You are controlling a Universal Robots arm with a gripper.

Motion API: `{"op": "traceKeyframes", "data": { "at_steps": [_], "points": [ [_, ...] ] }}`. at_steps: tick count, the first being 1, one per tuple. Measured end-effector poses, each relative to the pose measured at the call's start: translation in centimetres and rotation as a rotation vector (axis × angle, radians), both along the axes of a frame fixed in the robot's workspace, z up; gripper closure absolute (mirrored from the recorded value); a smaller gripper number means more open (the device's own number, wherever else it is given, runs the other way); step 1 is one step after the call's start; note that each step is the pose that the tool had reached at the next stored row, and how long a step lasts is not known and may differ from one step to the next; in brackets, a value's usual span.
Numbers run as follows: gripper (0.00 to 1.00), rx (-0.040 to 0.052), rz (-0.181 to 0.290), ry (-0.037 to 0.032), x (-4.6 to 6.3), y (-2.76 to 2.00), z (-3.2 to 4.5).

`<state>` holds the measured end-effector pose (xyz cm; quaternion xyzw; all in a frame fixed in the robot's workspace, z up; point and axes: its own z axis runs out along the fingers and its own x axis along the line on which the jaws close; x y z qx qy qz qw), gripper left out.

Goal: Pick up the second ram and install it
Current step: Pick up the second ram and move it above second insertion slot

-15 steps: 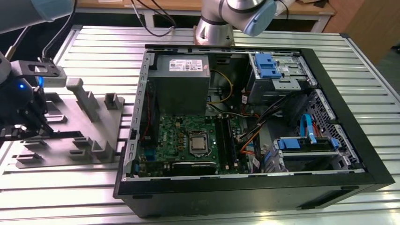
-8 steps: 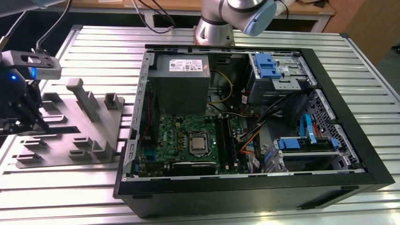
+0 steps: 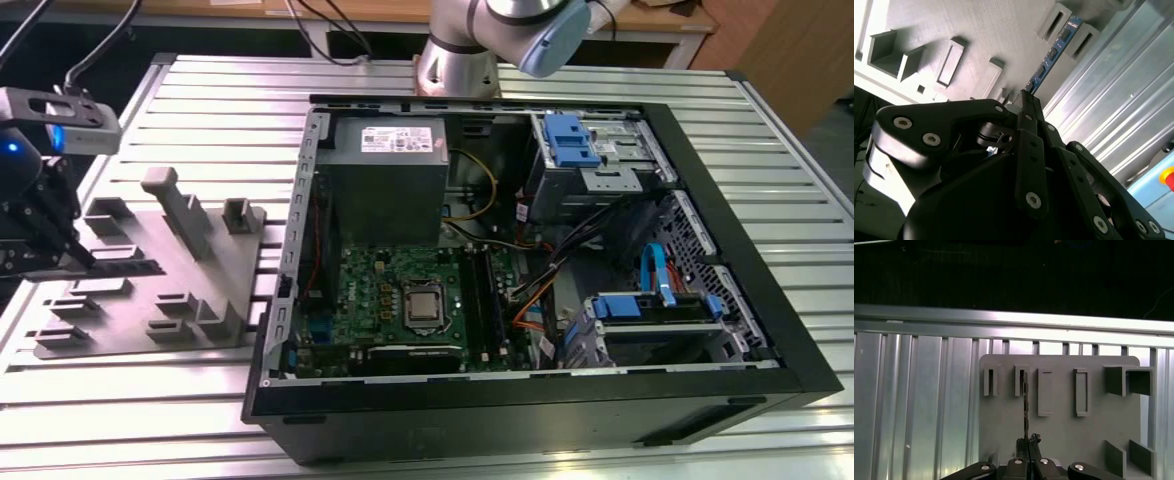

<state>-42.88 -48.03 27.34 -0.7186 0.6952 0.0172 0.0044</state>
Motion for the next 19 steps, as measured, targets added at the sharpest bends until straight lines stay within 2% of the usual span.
{"op": "traceKeyframes", "data": {
  "at_steps": [19],
  "points": [
    [0.89, -0.0002, 0.000, -0.0003, 0.0, 0.19, 4.89]
  ]
}}
